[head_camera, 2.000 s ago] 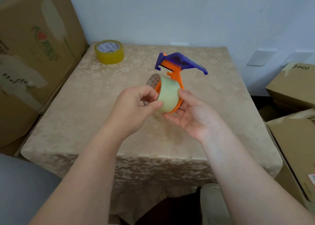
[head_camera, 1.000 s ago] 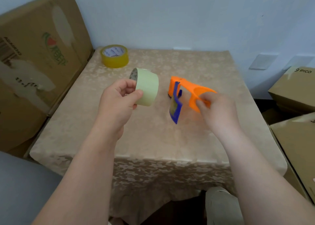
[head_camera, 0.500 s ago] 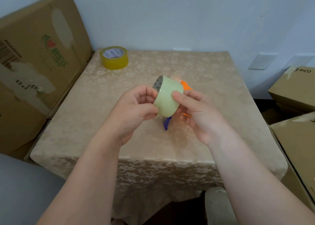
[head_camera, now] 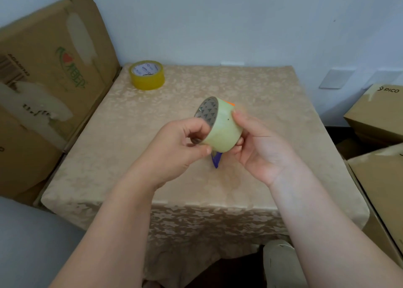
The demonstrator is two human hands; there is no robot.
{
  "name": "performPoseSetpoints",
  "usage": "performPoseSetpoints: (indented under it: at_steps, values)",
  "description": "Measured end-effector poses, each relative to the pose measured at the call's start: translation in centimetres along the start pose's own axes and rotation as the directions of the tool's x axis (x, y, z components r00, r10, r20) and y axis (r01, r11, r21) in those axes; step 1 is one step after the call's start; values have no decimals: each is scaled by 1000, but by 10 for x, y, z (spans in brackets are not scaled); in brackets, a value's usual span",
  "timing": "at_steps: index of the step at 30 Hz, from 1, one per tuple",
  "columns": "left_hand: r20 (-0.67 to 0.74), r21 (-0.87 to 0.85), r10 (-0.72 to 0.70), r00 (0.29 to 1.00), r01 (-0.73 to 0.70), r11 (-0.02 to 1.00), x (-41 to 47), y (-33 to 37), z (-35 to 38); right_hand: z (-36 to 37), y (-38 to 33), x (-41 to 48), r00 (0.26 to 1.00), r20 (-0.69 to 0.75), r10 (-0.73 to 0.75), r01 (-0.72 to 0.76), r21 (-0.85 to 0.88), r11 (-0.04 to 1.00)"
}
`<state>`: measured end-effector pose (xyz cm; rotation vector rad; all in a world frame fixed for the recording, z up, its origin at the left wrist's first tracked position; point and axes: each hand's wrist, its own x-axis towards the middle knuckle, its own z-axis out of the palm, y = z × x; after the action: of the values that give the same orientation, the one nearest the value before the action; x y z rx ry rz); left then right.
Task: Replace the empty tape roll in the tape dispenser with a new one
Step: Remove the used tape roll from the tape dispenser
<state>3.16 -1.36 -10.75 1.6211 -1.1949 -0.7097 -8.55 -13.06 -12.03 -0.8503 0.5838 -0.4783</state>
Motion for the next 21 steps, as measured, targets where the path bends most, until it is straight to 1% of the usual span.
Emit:
performPoseSetpoints:
  at_steps: [2,4,5,8,11,14,17,21]
  values:
    - [-33,-50,1,999,-3,999,1,0,3,0,2,0,1000,10,-6,6,-26,1000]
    - [-72,-176,-45,996,32,984,1,1,4,2,4,1,1000,22,-19,21,-98,995]
    - [-93,-204,-57,994,37,978,2,1,4,2,6,1,999,29,-24,27,-128,991]
    - [-99,-166,-19,995,2,986,3,2,2,4,7,1,999,33,-22,27,-149,988]
    - [-57,-129,20,998,-27,991,2,2,1,7,4,-1,1000,17,-18,19,-81,996]
    - [-46,-97,22,999,-26,995,1,3,2,6,3,-1,1000,-22,-9,8,-39,999]
    - [-65,-75,17,998,-22,997,1,5,5,6,5,0,999,-34,-40,37,-84,996]
    - [-156,-114,-29,987,11,993,3,6,6,11,8,-1,993,-11,-114,110,-187,976]
